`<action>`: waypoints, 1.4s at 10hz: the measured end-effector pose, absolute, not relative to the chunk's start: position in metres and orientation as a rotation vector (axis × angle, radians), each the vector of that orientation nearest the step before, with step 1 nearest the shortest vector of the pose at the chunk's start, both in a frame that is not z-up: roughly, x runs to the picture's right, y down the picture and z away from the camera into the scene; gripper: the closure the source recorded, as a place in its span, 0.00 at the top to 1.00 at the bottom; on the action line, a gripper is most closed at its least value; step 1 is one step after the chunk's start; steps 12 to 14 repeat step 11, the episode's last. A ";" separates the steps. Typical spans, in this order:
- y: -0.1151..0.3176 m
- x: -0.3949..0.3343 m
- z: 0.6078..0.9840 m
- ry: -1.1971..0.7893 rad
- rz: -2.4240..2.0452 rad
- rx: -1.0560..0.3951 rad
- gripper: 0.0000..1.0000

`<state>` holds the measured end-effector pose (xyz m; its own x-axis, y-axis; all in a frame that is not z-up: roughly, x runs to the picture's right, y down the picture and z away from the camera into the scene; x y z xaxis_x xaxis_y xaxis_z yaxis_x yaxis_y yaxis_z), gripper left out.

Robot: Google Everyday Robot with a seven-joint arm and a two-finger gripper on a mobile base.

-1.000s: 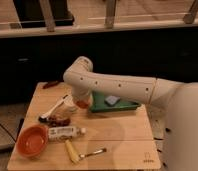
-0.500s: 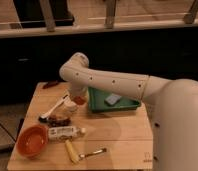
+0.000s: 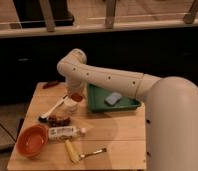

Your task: Place apple in paper cup

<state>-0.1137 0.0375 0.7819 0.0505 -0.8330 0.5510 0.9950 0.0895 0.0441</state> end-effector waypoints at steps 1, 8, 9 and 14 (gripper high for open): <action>0.035 -0.118 0.785 -0.515 -1.468 -0.397 0.02; 0.024 -0.132 0.801 -0.569 -1.520 -0.385 0.02; 0.021 -0.135 0.803 -0.583 -1.522 -0.379 0.02; 0.019 -0.136 0.807 -0.593 -1.526 -0.377 0.02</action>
